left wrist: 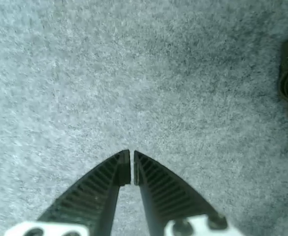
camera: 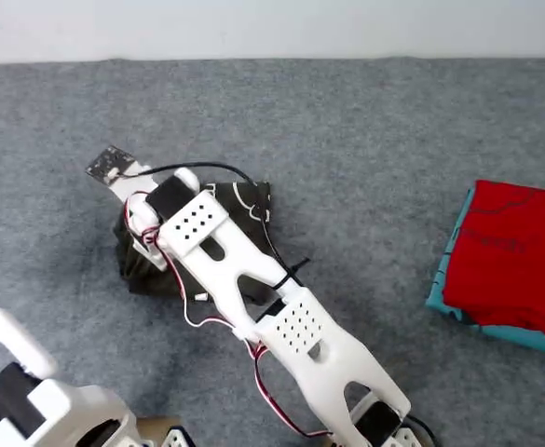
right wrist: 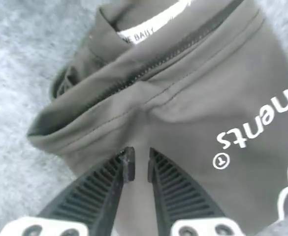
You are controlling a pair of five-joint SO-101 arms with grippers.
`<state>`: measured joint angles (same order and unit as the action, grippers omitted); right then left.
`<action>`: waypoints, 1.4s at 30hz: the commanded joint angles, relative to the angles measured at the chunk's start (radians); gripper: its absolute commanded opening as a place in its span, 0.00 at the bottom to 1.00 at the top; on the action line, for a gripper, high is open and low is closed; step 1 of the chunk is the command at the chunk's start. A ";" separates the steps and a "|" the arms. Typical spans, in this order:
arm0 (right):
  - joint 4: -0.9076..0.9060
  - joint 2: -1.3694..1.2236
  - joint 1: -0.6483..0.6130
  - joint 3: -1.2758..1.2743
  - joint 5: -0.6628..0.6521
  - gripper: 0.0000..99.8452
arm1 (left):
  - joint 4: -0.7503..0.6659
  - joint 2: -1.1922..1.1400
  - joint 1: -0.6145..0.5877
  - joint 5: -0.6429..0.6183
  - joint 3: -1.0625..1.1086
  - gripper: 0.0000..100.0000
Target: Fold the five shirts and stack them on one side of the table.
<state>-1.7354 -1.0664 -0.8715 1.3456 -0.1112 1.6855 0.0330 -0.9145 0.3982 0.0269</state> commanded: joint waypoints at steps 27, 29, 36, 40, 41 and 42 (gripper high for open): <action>0.093 0.131 -0.082 0.028 -0.109 0.06 | -0.034 0.051 0.000 0.005 -0.001 0.02; 0.028 0.165 -0.073 0.028 -0.106 0.06 | -0.034 0.049 0.000 0.005 -0.001 0.02; -0.064 0.223 -0.019 0.018 0.080 0.06 | -0.061 0.046 0.000 0.000 0.002 0.02; -0.065 0.254 0.035 -0.023 0.127 0.06 | -0.058 0.044 0.002 0.000 0.004 0.02; -0.065 0.271 0.047 -0.058 0.140 0.08 | -0.055 0.044 0.002 0.000 0.004 0.02; -0.065 0.292 0.061 -0.103 0.160 0.10 | -0.055 0.044 0.002 0.000 0.004 0.02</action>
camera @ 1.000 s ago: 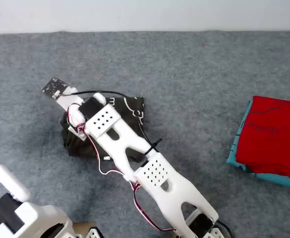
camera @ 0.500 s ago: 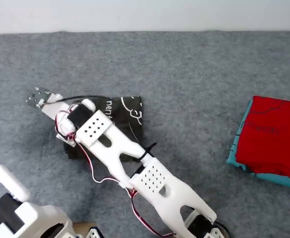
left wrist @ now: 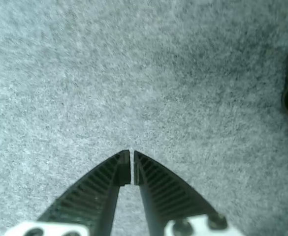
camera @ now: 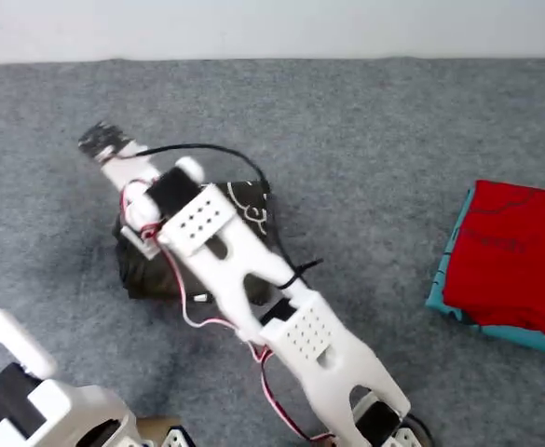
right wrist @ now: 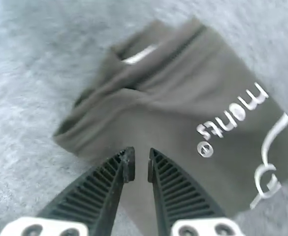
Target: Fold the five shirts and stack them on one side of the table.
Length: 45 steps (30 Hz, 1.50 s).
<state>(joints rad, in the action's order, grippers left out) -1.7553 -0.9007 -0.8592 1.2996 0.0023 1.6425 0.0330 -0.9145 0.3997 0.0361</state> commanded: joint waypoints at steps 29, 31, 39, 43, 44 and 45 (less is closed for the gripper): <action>0.013 -0.081 0.116 -0.482 0.354 0.30 | -0.011 0.044 -0.002 0.000 -0.004 0.02; 0.013 -0.093 0.139 -0.482 0.348 0.22 | -0.011 0.044 -0.003 0.000 -0.004 0.02; -0.016 -0.094 0.249 -0.477 0.178 0.01 | -0.009 0.044 0.000 0.002 -0.004 0.02; -0.041 -0.053 0.306 -0.457 0.100 0.01 | -0.009 0.046 0.002 -0.002 -0.004 0.02; -0.041 -0.027 0.320 -0.457 0.072 0.01 | -0.008 0.046 0.002 -0.002 -0.004 0.02; -0.041 0.002 0.334 -0.459 0.044 0.01 | -0.002 0.046 0.002 -0.002 -0.004 0.02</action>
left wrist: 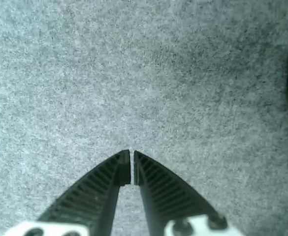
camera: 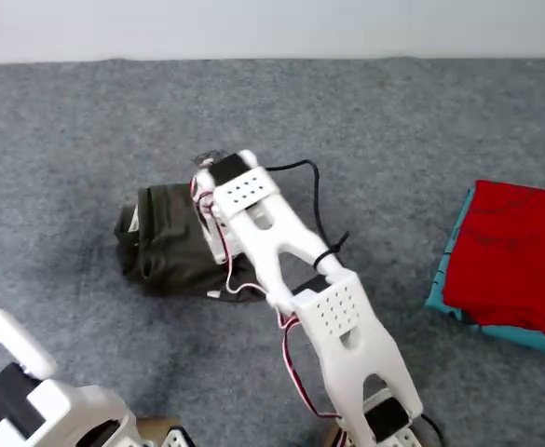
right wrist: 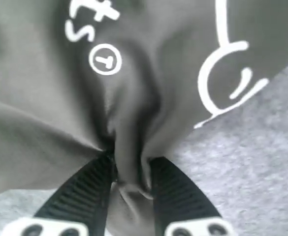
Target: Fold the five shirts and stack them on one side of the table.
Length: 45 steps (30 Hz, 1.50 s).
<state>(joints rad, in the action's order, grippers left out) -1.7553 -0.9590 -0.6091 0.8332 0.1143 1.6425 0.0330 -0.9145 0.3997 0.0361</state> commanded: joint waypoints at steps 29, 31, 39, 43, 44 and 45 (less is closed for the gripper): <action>-0.044 0.298 0.363 0.143 -0.680 0.22 | -0.002 0.044 0.003 0.000 -0.005 0.02; -0.045 0.357 0.325 0.083 -0.675 0.20 | -0.002 0.044 0.003 0.000 -0.005 0.02; -0.042 0.535 0.160 -0.269 -0.674 0.02 | -0.003 0.044 0.003 0.000 -0.005 0.02; -0.016 0.510 0.145 -0.381 -0.672 0.01 | -0.003 0.044 0.003 0.000 -0.005 0.02; -0.010 0.493 0.145 -0.391 -0.666 0.01 | -0.003 0.044 0.003 0.002 -0.005 0.02; -0.008 0.472 0.143 -0.394 -0.647 0.01 | -0.003 0.044 0.003 0.002 -0.005 0.02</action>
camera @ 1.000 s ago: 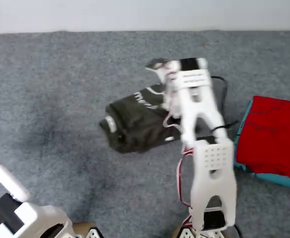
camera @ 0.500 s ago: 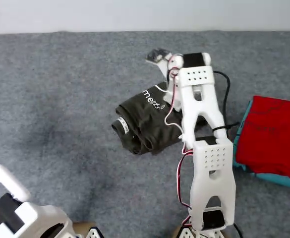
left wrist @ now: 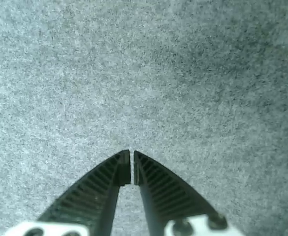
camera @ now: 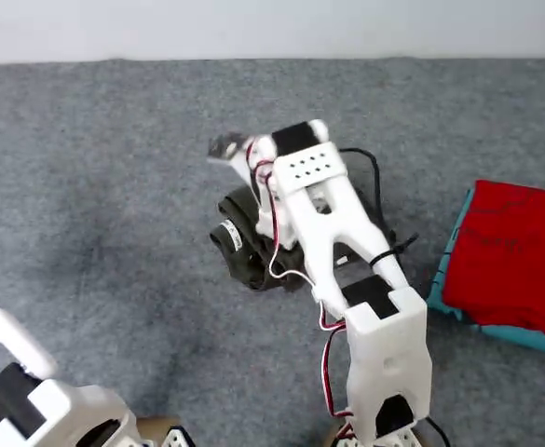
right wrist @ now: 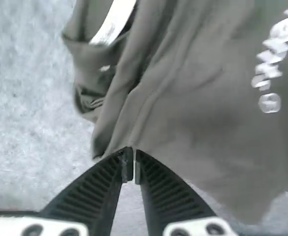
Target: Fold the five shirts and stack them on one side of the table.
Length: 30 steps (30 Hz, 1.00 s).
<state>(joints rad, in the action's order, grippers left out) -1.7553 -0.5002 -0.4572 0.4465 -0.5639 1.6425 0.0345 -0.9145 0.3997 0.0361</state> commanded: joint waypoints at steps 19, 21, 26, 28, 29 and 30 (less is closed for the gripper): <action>-0.036 0.012 -0.217 0.005 0.095 0.01 | -0.008 0.043 0.003 0.003 -0.005 0.02; -0.005 0.048 -0.183 0.040 0.095 0.01 | -0.018 0.043 0.003 0.003 -0.005 0.02; 0.117 0.031 -0.073 0.114 0.095 0.01 | -0.018 0.043 0.025 0.003 -0.005 0.02; 0.128 -0.001 -0.039 0.118 0.095 0.01 | -0.018 0.043 0.029 0.003 -0.005 0.02; 0.125 -0.018 -0.022 0.117 0.095 0.01 | -0.018 0.043 0.031 0.003 -0.007 0.02; 0.111 -0.036 -0.008 0.117 0.095 0.01 | -0.018 0.043 0.031 0.003 -0.007 0.02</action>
<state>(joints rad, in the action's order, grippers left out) -1.6448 -0.5294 -0.5125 0.5125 -0.4733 1.6425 0.0345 -0.8915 0.3997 0.0361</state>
